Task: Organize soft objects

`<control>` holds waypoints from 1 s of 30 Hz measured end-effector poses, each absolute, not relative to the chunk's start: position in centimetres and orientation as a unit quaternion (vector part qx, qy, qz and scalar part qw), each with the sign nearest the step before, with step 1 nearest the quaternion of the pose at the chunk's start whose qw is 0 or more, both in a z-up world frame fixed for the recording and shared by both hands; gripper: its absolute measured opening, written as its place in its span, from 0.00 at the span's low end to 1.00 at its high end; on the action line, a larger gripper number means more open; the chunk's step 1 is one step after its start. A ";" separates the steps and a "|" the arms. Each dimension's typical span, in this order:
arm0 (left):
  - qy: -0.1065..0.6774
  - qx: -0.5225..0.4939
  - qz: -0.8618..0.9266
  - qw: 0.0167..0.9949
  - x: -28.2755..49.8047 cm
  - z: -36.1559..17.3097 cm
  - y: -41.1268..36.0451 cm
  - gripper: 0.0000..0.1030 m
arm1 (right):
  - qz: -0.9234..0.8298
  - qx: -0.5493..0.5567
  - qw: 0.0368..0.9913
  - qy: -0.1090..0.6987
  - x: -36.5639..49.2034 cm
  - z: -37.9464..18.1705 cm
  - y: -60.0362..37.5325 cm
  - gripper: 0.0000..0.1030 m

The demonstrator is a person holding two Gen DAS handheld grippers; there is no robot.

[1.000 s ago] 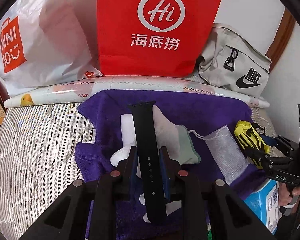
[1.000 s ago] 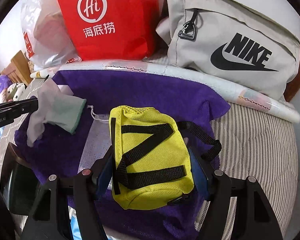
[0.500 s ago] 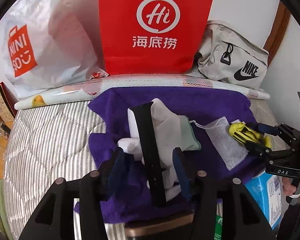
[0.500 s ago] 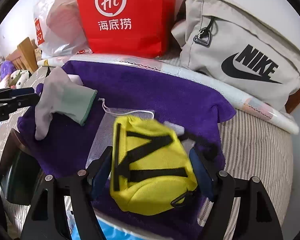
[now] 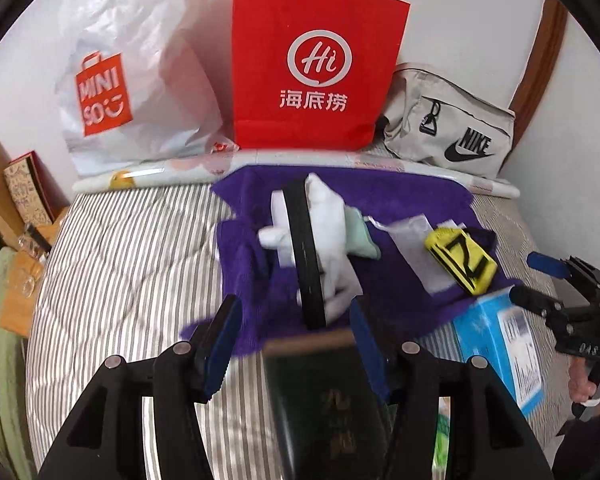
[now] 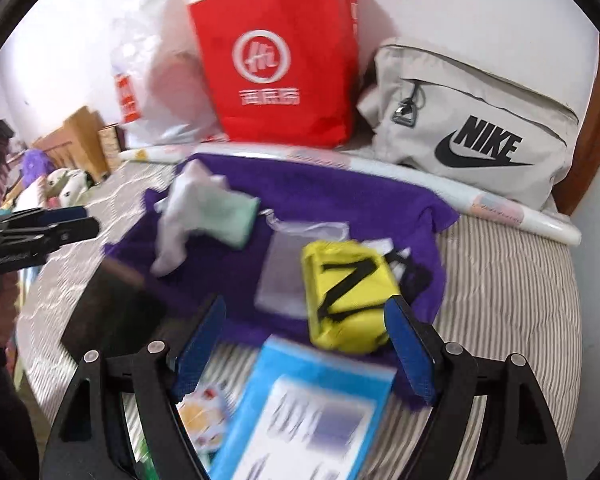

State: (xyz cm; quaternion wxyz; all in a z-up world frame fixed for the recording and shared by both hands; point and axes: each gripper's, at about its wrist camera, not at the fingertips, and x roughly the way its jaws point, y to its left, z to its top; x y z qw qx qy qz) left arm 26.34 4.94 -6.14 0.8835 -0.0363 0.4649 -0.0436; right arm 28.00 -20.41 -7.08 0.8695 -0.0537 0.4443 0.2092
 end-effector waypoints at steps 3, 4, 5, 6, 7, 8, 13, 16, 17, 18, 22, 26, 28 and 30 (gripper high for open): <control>0.469 -0.041 -0.046 0.881 24.2 -6.3 4.9 0.52 | 0.218 -0.079 0.867 0.440 25.0 -6.9 -19.4 0.69; 0.468 -0.042 -0.048 0.881 23.5 -6.4 4.9 0.52 | 0.221 -0.080 0.866 0.441 24.1 -7.0 -19.0 0.67; 0.468 -0.043 -0.051 0.881 23.0 -6.4 4.9 0.52 | 0.225 -0.079 0.865 0.443 23.6 -7.1 -18.9 0.63; 0.468 -0.045 -0.053 0.881 22.3 -6.4 4.9 0.52 | 0.228 -0.078 0.863 0.444 22.8 -7.2 -18.7 0.61; 0.468 -0.046 -0.053 0.881 21.8 -6.4 5.0 0.52 | 0.231 -0.077 0.861 0.446 22.1 -7.3 -18.5 0.60; 0.469 -0.047 -0.053 0.880 21.3 -6.4 5.0 0.52 | 0.231 -0.075 0.861 0.447 21.3 -7.4 -18.3 0.60; 0.464 -0.057 -0.060 0.882 19.1 -6.4 5.5 0.52 | 0.244 -0.076 0.853 0.454 18.6 -8.2 -16.6 0.59; 0.463 -0.068 -0.064 0.881 18.3 -6.7 6.1 0.52 | 0.232 -0.096 0.849 0.465 18.3 -9.3 -15.0 0.59; 0.465 -0.070 -0.065 0.880 18.2 -7.0 6.2 0.52 | 0.229 -0.099 0.848 0.468 18.4 -9.6 -14.7 0.59; 0.467 -0.070 -0.065 0.879 18.0 -7.2 6.3 0.52 | 0.228 -0.103 0.846 0.471 18.5 -9.9 -14.5 0.59; 0.474 -0.074 -0.058 0.876 17.6 -8.4 7.5 0.52 | 0.222 -0.112 0.841 0.481 18.7 -10.8 -13.4 0.59; 0.471 -0.079 -0.047 0.877 17.7 -8.8 8.7 0.52 | 0.209 -0.133 0.836 0.490 19.3 -11.8 -12.4 0.59; 0.470 -0.085 -0.047 0.877 17.9 -9.0 9.3 0.52 | 0.204 -0.142 0.832 0.496 19.7 -12.3 -12.0 0.59; 0.470 -0.088 -0.050 0.877 18.1 -9.0 9.6 0.52 | 0.197 -0.145 0.831 0.499 20.0 -12.6 -11.7 0.59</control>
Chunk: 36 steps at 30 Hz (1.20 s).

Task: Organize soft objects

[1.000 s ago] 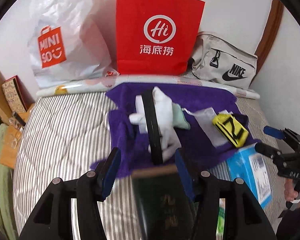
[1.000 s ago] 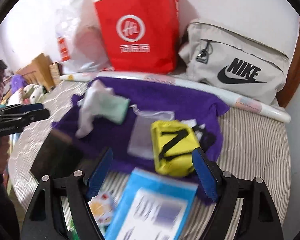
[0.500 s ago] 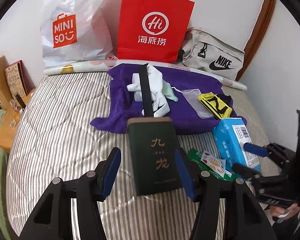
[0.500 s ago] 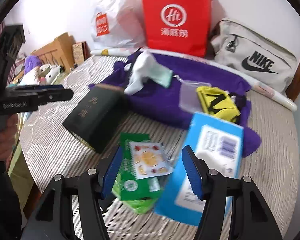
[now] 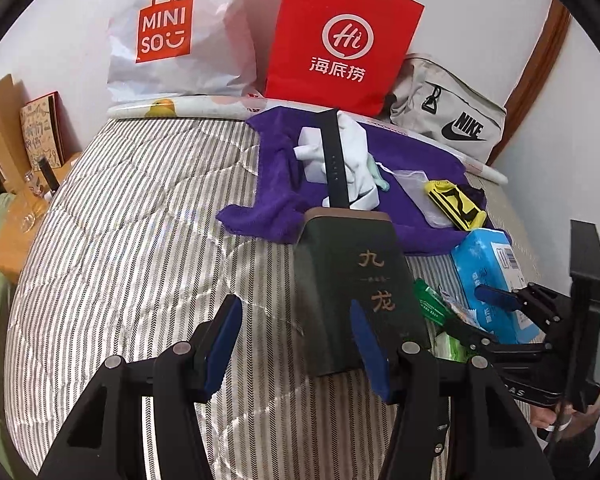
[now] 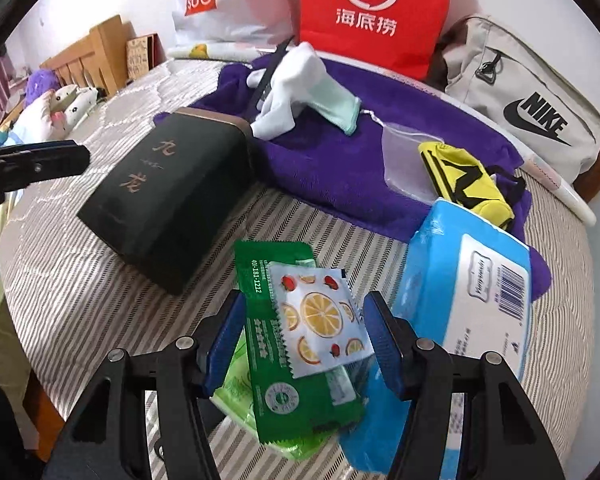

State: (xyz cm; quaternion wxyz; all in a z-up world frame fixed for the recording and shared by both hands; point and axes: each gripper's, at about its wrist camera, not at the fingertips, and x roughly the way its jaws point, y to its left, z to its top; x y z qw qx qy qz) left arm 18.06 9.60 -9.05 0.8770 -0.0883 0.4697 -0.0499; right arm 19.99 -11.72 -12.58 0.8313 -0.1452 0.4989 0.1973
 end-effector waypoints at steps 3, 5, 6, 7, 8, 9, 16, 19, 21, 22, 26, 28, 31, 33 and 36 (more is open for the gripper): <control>0.469 -0.089 -0.053 0.877 18.3 -9.2 9.8 0.52 | 0.193 -0.157 0.828 0.503 20.4 -13.0 -11.3 0.59; 0.470 -0.091 -0.056 0.876 18.4 -9.4 9.8 0.52 | 0.188 -0.166 0.826 0.504 20.6 -13.4 -11.0 0.59; 0.471 -0.093 -0.057 0.875 18.5 -9.4 9.9 0.52 | 0.185 -0.171 0.826 0.504 20.6 -13.5 -10.9 0.57; 0.472 -0.094 -0.058 0.875 18.5 -9.6 9.9 0.52 | 0.183 -0.171 0.826 0.505 20.7 -13.6 -10.9 0.54; 0.473 -0.095 -0.060 0.874 18.5 -9.6 9.9 0.52 | 0.186 -0.166 0.823 0.510 20.8 -13.7 -10.9 0.46; 0.473 -0.096 -0.062 0.874 18.5 -9.7 9.9 0.52 | 0.192 -0.157 0.820 0.517 20.9 -13.8 -11.0 0.39; 0.480 -0.102 -0.063 0.869 18.4 -10.5 10.4 0.52 | 0.204 -0.126 0.822 0.517 20.5 -12.7 -11.9 0.05; 0.482 -0.107 -0.062 0.867 18.3 -10.7 10.7 0.52 | 0.203 -0.134 0.825 0.510 20.0 -12.2 -12.1 0.02; 0.483 -0.107 -0.060 0.867 18.2 -10.8 10.7 0.52 | 0.201 -0.127 0.831 0.502 19.8 -11.7 -12.4 0.01; 0.484 -0.107 -0.060 0.866 18.1 -10.8 10.7 0.52 | 0.204 -0.120 0.833 0.500 19.6 -11.2 -12.6 0.01; 0.485 -0.107 -0.059 0.866 17.8 -10.8 10.7 0.52 | 0.218 -0.094 0.838 0.491 18.6 -9.6 -13.4 0.00; 0.485 -0.105 -0.059 0.866 17.7 -10.6 10.6 0.52 | 0.229 -0.076 0.839 0.488 18.1 -8.9 -14.0 0.00; 0.484 -0.103 -0.061 0.867 17.5 -10.4 10.3 0.52 | 0.240 -0.056 0.838 0.486 17.3 -7.9 -14.8 0.00; 0.484 -0.103 -0.064 0.867 17.2 -10.3 10.0 0.52 | 0.246 -0.042 0.839 0.483 16.7 -7.5 -15.4 0.00; 0.483 -0.099 -0.069 0.867 16.8 -10.1 9.3 0.52 | 0.246 -0.036 0.842 0.479 15.5 -7.0 -16.0 0.00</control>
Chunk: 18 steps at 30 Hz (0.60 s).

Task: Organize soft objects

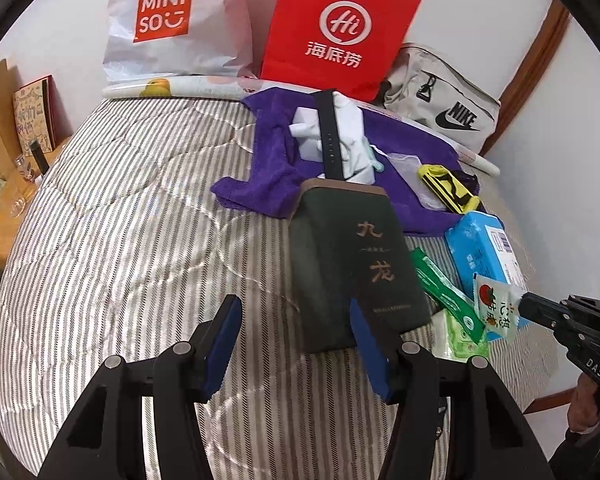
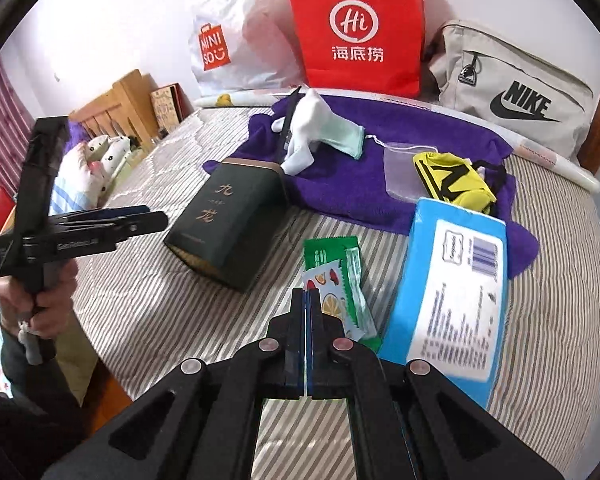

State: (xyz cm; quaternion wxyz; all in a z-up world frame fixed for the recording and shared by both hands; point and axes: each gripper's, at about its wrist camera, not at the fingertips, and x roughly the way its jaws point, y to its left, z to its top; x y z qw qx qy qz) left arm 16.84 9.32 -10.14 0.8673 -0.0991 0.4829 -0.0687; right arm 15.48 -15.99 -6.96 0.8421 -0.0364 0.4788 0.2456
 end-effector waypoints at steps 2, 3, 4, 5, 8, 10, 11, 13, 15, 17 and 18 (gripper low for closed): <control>0.483 -0.095 -0.072 0.868 16.5 -10.0 8.8 0.52 | 0.249 -0.030 0.842 0.477 14.6 -6.7 -16.4 0.00; 0.483 -0.092 -0.074 0.868 16.3 -9.9 8.5 0.52 | 0.251 -0.026 0.842 0.476 14.2 -6.6 -16.6 0.00; 0.482 -0.089 -0.077 0.868 16.0 -9.8 8.2 0.52 | 0.255 -0.024 0.842 0.475 13.6 -6.5 -16.7 0.00; 0.481 -0.086 -0.080 0.869 15.7 -9.6 7.9 0.52 | 0.256 -0.023 0.843 0.473 13.2 -6.3 -16.9 0.00; 0.478 -0.076 -0.085 0.871 14.6 -9.3 7.0 0.52 | 0.259 -0.017 0.846 0.466 11.8 -5.9 -17.4 0.00; 0.478 -0.075 -0.087 0.871 13.8 -9.1 6.5 0.52 | 0.260 -0.015 0.849 0.459 11.0 -5.5 -17.9 0.00; 0.478 -0.075 -0.087 0.871 13.4 -9.1 6.4 0.52 | 0.259 -0.015 0.850 0.457 10.5 -5.4 -18.2 0.00; 0.477 -0.074 -0.087 0.871 12.7 -9.1 5.9 0.52 | 0.256 -0.014 0.853 0.454 9.7 -5.3 -18.9 0.00; 0.478 -0.072 -0.085 0.871 12.1 -9.1 5.5 0.52 | 0.251 -0.022 0.855 0.454 8.8 -5.6 -19.6 0.00; 0.479 -0.070 -0.084 0.871 11.6 -9.3 5.0 0.52 | 0.243 -0.041 0.856 0.454 8.1 -6.3 -19.8 0.02; 0.481 -0.071 -0.082 0.870 11.5 -9.4 4.8 0.52 | 0.242 -0.046 0.856 0.455 8.0 -6.8 -19.8 0.03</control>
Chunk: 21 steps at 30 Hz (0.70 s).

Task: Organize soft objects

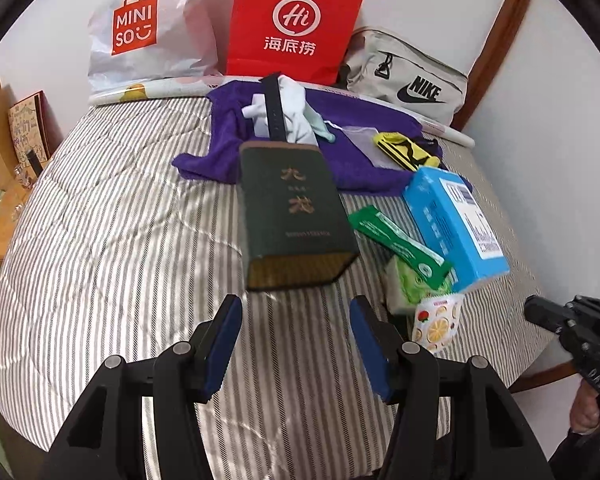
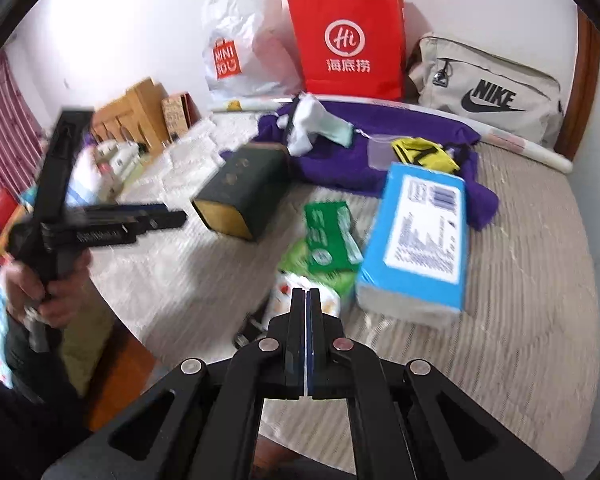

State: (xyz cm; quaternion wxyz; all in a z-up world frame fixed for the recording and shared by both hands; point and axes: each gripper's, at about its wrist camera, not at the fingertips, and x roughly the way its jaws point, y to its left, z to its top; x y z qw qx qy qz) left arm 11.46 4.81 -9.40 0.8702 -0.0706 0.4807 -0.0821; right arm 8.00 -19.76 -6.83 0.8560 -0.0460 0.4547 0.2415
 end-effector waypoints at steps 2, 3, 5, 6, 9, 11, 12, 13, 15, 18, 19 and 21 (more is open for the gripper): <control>0.483 -0.073 -0.081 0.869 11.3 -9.7 4.5 0.52 | 0.248 -0.049 0.845 0.471 8.1 -8.6 -19.5 0.09; 0.485 -0.072 -0.082 0.867 11.2 -9.9 4.4 0.52 | 0.250 -0.044 0.841 0.477 8.2 -9.3 -19.4 0.18; 0.489 -0.069 -0.081 0.866 11.1 -10.2 4.0 0.52 | 0.249 -0.032 0.839 0.483 8.5 -10.9 -19.0 0.36; 0.490 -0.067 -0.080 0.865 11.1 -10.4 4.0 0.52 | 0.246 -0.031 0.840 0.483 8.6 -11.5 -18.8 0.45; 0.497 -0.065 -0.078 0.862 11.2 -11.0 3.9 0.52 | 0.236 -0.030 0.841 0.486 8.9 -12.8 -17.7 0.54; 0.498 -0.064 -0.078 0.861 11.3 -11.3 3.9 0.52 | 0.234 -0.019 0.838 0.493 9.4 -13.3 -17.0 0.59; 0.499 -0.063 -0.078 0.861 11.4 -11.4 3.9 0.52 | 0.229 -0.016 0.839 0.494 9.6 -13.6 -16.6 0.62; 0.500 -0.062 -0.076 0.860 11.5 -11.5 4.0 0.52 | 0.222 -0.017 0.840 0.495 9.8 -13.7 -16.3 0.63; 0.501 -0.063 -0.075 0.860 11.7 -11.6 4.3 0.52 | 0.198 -0.016 0.844 0.499 10.2 -14.0 -15.6 0.68; 0.500 -0.068 -0.076 0.860 11.9 -11.7 4.9 0.52 | 0.177 -0.006 0.845 0.505 10.7 -14.3 -14.9 0.69; 0.500 -0.070 -0.076 0.860 11.9 -11.7 5.1 0.52 | 0.164 -0.005 0.845 0.509 10.9 -14.5 -14.6 0.69; 0.499 -0.073 -0.077 0.860 11.9 -11.8 5.5 0.52 | 0.152 -0.012 0.845 0.512 11.1 -14.8 -14.0 0.69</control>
